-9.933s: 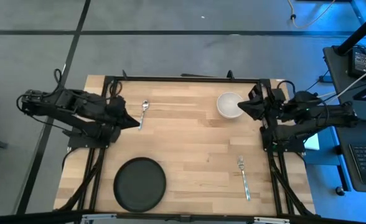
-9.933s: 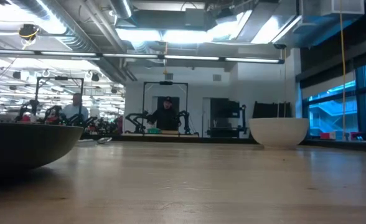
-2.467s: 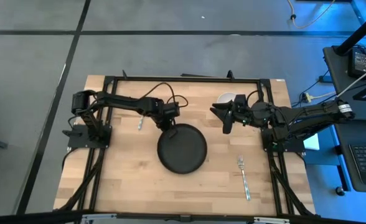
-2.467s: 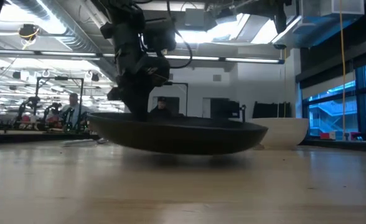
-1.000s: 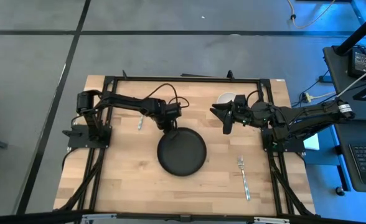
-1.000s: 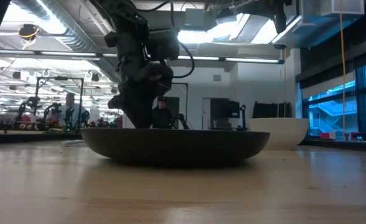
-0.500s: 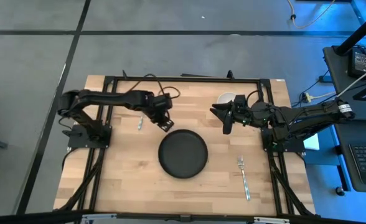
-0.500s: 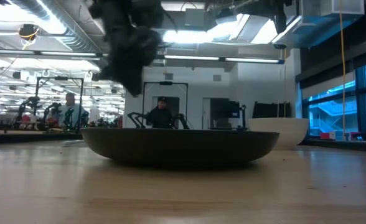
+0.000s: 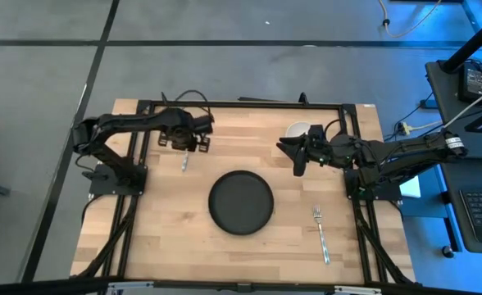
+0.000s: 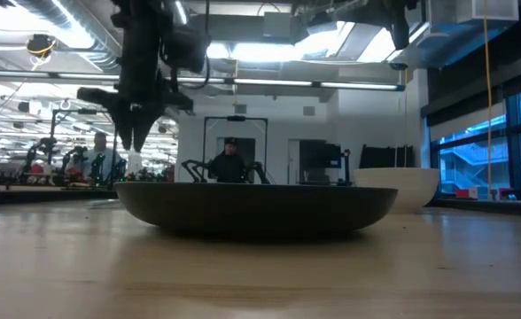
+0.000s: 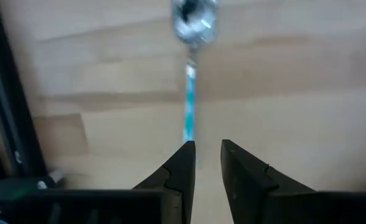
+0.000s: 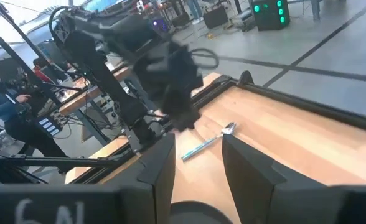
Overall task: Set table place
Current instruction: Put the green spoon on the left side of the black plate
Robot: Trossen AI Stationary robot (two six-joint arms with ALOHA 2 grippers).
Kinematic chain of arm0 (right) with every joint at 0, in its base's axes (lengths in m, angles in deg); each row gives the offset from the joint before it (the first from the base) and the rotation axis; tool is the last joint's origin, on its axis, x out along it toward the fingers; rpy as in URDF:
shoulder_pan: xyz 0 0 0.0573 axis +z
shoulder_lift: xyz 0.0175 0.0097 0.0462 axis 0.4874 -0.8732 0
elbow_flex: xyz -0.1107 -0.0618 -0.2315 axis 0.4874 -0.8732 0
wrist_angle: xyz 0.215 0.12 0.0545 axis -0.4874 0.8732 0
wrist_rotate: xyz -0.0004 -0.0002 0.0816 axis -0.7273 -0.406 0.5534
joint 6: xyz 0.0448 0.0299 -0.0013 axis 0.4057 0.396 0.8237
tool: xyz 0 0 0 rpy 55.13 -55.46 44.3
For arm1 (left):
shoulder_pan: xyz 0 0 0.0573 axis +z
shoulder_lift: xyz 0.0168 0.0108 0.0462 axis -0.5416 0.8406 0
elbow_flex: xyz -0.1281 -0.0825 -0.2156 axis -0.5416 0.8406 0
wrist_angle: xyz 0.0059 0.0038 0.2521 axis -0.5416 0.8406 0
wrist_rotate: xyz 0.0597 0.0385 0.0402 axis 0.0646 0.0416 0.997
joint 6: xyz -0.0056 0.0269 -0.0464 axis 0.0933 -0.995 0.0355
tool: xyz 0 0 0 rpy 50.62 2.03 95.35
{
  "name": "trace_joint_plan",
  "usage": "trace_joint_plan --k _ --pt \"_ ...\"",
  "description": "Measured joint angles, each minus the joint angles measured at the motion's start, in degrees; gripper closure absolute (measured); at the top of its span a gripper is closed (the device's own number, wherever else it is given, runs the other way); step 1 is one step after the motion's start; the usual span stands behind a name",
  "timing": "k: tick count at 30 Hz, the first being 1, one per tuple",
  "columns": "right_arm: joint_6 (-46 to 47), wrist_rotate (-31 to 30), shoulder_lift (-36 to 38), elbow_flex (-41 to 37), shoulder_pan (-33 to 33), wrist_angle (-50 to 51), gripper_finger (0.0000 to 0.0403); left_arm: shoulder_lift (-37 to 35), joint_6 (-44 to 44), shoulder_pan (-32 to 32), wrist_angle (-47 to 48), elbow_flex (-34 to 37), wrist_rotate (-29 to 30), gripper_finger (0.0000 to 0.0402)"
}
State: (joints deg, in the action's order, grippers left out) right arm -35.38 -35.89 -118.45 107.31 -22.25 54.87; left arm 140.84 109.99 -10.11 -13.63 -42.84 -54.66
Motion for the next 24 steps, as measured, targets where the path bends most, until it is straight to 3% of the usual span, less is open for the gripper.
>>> trace_joint_plan --k 8,16,24 --pt "0.45 1.61 0.00 0.00 0.00 3.50 0.0268 0.02 -5.25 8.53 -11.53 6.94 -6.13 0.0332" --pt "0.26 1.66 0.00 0.00 0.00 4.57 0.0268 0.04 -14.21 8.61 -15.58 11.71 -4.65 0.0332" --pt "0.18 1.60 0.00 0.00 0.00 4.54 0.0268 0.04 -14.53 8.06 -18.55 14.64 -6.53 0.0332"
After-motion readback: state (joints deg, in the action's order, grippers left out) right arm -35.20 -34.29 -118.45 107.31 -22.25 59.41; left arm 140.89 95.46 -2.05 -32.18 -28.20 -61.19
